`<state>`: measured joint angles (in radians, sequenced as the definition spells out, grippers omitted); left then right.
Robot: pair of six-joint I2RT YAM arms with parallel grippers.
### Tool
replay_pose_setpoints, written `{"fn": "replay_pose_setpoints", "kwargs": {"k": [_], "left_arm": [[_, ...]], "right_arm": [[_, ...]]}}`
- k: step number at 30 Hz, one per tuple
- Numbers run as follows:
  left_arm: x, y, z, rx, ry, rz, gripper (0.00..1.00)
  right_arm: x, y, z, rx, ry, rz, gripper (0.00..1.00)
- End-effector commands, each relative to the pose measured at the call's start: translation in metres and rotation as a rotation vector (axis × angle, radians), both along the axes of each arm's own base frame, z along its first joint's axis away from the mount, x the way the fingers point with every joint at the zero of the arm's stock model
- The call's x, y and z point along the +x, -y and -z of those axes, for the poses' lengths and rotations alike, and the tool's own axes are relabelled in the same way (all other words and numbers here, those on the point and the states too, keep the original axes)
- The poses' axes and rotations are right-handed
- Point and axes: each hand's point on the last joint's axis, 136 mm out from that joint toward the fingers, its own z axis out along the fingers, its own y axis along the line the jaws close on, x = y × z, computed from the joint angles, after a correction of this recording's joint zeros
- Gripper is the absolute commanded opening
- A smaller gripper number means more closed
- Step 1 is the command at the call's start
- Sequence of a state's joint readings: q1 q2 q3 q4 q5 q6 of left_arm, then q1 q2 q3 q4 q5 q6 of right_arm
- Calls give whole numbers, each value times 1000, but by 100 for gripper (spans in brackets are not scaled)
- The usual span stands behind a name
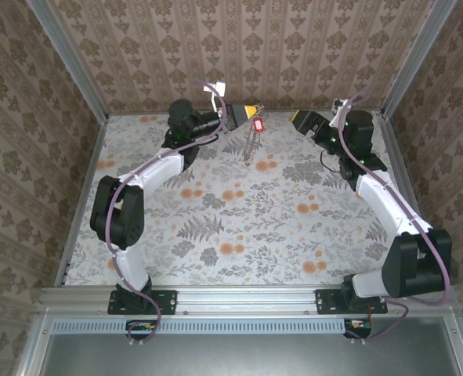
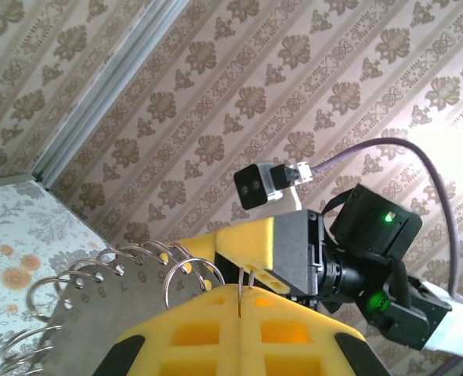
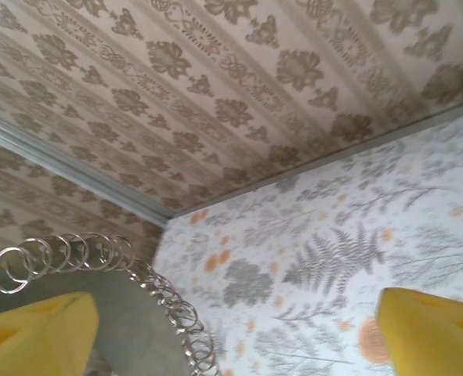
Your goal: Put the keys on the keyring
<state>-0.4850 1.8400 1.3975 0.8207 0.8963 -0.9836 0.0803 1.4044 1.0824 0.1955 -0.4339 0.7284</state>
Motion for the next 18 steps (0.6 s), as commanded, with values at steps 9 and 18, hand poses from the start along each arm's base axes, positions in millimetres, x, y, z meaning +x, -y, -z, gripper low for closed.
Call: {"fn": "replay_pose_setpoints", "kwargs": {"k": [9,18], "left_arm": [[5,-15,-19,-70,-22,-192,0],[5,-18,-20,-87,-51,-241,0]], "right_arm": [[6,-70,-61,298,189,-217,66],[10,-109,-77,348,230,-294,38]]}}
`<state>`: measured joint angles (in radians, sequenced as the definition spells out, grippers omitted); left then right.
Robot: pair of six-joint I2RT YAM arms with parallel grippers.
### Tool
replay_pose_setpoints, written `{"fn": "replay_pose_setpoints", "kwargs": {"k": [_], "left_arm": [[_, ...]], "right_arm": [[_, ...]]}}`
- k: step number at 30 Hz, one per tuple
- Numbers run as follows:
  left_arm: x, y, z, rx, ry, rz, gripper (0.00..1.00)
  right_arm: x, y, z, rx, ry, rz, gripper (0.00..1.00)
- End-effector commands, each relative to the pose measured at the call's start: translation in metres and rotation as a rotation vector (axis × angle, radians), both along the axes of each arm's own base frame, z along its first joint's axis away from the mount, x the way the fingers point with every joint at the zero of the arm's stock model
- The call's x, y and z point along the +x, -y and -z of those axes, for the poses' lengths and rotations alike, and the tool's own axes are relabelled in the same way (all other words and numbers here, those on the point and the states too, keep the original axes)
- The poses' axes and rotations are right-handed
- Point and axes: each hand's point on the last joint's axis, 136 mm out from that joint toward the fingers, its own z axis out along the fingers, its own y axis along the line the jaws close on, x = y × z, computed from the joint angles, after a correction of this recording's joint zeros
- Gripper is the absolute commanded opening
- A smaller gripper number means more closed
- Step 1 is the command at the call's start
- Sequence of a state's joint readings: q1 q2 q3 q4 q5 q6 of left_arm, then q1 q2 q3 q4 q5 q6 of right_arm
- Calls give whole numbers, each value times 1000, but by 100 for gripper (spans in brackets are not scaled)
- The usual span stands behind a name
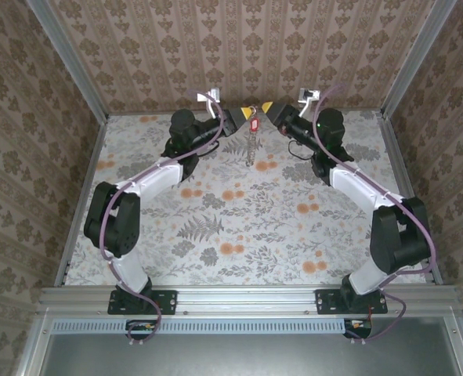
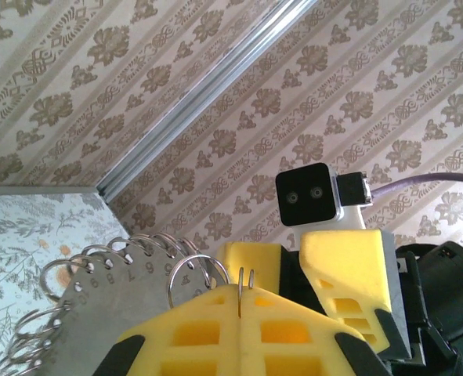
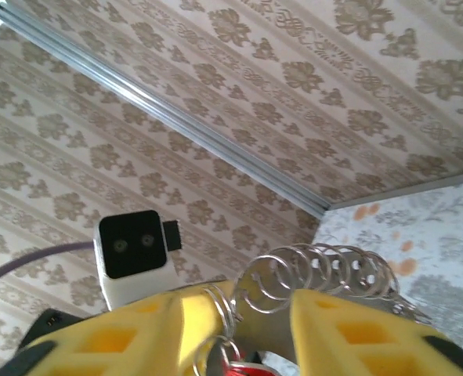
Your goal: Put the keys on the keyring
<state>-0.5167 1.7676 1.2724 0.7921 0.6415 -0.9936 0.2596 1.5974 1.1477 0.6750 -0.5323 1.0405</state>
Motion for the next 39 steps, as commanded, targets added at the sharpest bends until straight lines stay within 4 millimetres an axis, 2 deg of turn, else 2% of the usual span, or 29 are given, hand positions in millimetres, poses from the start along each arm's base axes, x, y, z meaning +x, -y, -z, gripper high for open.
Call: {"fn": "replay_pose_setpoints", "kwargs": {"k": [1,10,23,39], "left_arm": [[-10,-9,-37,-60,66,-32,0],[-9,-10,-35,-60,57,-36,0],[-8,-8,-33,-62,52,-31,0],[-9,-8,-34,-63,56,-28,0]], "right_arm": [[1,-9,-26,47,74,-27,37],[2,-20,-26,61,86,-54,28],[-2,-36,-30,63,100,-113,34],[0,-39,-18,69,71,-126,34]]}}
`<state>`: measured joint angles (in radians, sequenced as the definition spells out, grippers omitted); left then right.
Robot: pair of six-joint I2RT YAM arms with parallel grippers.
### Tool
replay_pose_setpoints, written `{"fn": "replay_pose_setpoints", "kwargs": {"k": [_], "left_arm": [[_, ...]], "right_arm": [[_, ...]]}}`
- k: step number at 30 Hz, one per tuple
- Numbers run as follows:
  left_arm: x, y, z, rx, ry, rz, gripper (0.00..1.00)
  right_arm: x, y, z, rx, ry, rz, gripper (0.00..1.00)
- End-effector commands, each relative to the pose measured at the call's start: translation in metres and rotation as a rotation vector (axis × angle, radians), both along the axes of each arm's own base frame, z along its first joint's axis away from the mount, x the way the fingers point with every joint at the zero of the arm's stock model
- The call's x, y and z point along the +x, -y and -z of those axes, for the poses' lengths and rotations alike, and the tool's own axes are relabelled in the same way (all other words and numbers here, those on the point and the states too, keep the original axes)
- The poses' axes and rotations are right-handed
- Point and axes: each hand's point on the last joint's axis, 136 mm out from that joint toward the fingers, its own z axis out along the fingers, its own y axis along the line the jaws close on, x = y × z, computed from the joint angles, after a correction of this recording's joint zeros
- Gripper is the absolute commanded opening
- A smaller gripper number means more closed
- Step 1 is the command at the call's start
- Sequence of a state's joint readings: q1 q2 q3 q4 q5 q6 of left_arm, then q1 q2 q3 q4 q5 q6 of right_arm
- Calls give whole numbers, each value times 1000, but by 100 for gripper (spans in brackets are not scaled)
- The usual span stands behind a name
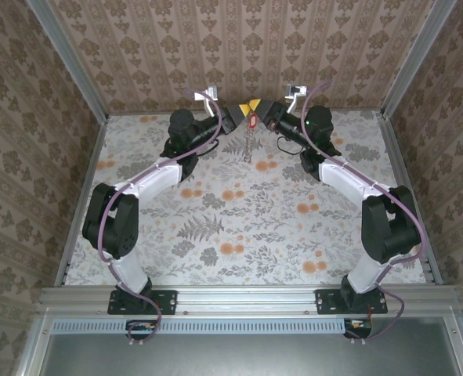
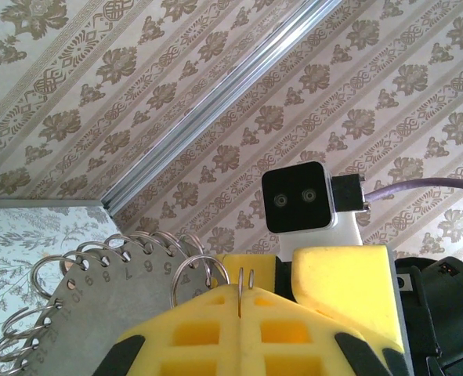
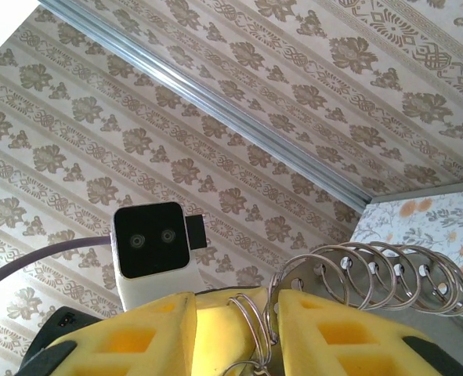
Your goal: Put the keys on the keyring
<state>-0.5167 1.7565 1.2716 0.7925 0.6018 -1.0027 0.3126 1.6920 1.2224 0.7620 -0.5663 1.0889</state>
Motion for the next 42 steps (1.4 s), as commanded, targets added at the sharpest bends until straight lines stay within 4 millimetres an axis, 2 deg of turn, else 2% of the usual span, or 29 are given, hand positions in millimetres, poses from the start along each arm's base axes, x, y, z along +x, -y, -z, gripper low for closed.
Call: {"fn": "replay_pose_setpoints", "kwargs": {"k": [1,6,14,21,25,27,32,37,42], "left_arm": [[-13,-4,-28,-46,61,7,0],[-13,-4,-27,-44,60,7,0],[-12,-4,-26,-42,61,3,0],[-12,-3,-25,-42,59,4,0],[-12,-2,-26,-41,61,10,0],[-12,-2,-25,-30,66,13,0],[-10,-12,-28,24,108,36,24],[-1,-31,-31,62,131,65,33],[1,-36,-32,122,150,136,35]], "right_arm": [[-4,-5,-10,25,40,-34,33],[-7,-6,-8,23,39,-40,26],[-12,-6,-7,22,41,-54,25],[-13,-6,-4,17,37,-59,13],[-12,-6,-4,4,40,-56,0],[-10,-5,-4,-9,40,-53,0],[-2,6,-4,-84,42,-64,0],[1,14,-3,-177,67,-128,0],[1,15,6,-276,98,-222,0]]}}
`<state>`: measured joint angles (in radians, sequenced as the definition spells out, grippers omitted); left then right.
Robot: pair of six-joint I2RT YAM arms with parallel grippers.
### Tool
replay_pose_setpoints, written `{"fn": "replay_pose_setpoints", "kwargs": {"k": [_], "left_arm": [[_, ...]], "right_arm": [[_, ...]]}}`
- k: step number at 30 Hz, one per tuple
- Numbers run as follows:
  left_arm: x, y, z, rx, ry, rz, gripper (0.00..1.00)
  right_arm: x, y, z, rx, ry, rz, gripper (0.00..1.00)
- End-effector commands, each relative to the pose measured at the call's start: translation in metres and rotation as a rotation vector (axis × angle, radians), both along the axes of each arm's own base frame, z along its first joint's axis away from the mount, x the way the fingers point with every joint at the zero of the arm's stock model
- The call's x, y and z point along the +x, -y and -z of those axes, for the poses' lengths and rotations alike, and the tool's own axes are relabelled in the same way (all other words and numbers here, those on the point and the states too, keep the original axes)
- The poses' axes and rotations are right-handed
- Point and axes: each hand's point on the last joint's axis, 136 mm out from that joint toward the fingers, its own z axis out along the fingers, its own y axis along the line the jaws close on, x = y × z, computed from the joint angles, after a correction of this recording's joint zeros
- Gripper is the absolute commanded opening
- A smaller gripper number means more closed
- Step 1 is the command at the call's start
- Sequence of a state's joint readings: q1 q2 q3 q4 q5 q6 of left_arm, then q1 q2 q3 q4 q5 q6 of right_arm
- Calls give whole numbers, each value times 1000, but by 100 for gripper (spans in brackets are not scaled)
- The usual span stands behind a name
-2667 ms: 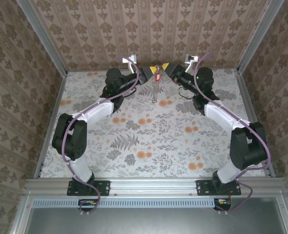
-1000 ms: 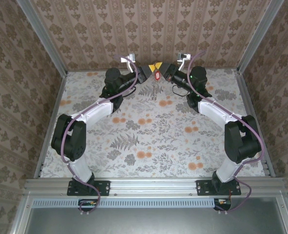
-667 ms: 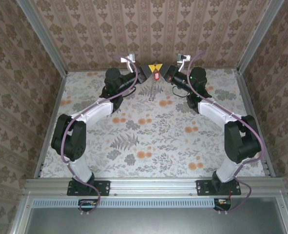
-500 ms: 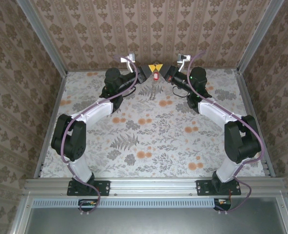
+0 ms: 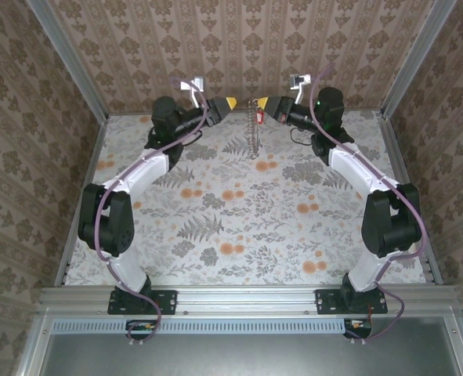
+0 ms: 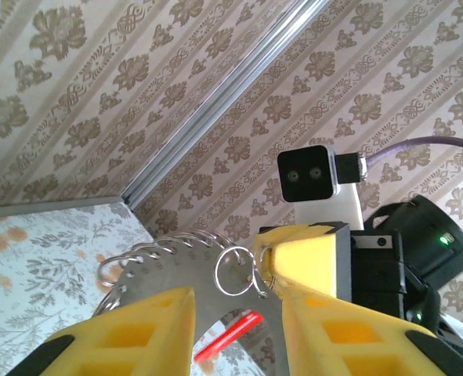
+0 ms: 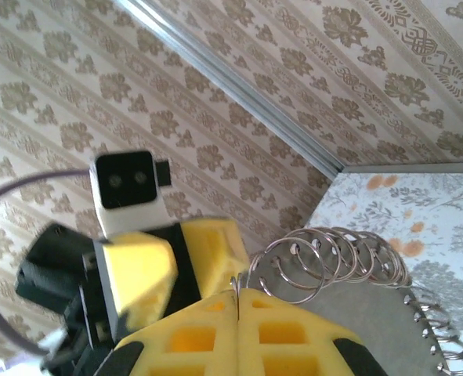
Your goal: Put the keys on the keyring
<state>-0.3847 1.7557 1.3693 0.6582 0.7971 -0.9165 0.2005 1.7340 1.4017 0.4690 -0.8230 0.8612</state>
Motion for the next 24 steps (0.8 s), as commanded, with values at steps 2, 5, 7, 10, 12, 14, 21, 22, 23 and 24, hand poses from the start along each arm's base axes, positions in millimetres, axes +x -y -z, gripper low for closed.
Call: {"fn": "replay_pose_setpoints", "kwargs": {"k": [2,5,7,10,12,14,21,22,23,24], "left_arm": [[-20,3,-20,72,103,120,35],[-27,5,-20,125,128,176,36],[-31,7,-20,148,135,214,36],[-35,10,-19,162,136,262,36],[-39,14,-18,163,138,300,35],[-41,17,-15,168,130,328,34],[-42,22,-2,182,111,376,31],[-42,23,-1,182,108,381,31],[-41,23,0,182,106,384,31],[-41,24,1,182,103,387,31]], "right_arm": [[-11,-6,7,-107,65,-149,0],[-17,-8,15,-157,84,-207,0],[-21,-10,18,-168,91,-241,0],[-23,-12,21,-161,84,-268,0],[-25,-13,21,-152,81,-285,0],[-27,-14,21,-142,80,-301,0],[-32,-16,17,-109,82,-329,0],[-33,-16,17,-105,82,-334,0],[-33,-17,17,-103,83,-336,0],[-34,-17,16,-102,84,-337,0]]}}
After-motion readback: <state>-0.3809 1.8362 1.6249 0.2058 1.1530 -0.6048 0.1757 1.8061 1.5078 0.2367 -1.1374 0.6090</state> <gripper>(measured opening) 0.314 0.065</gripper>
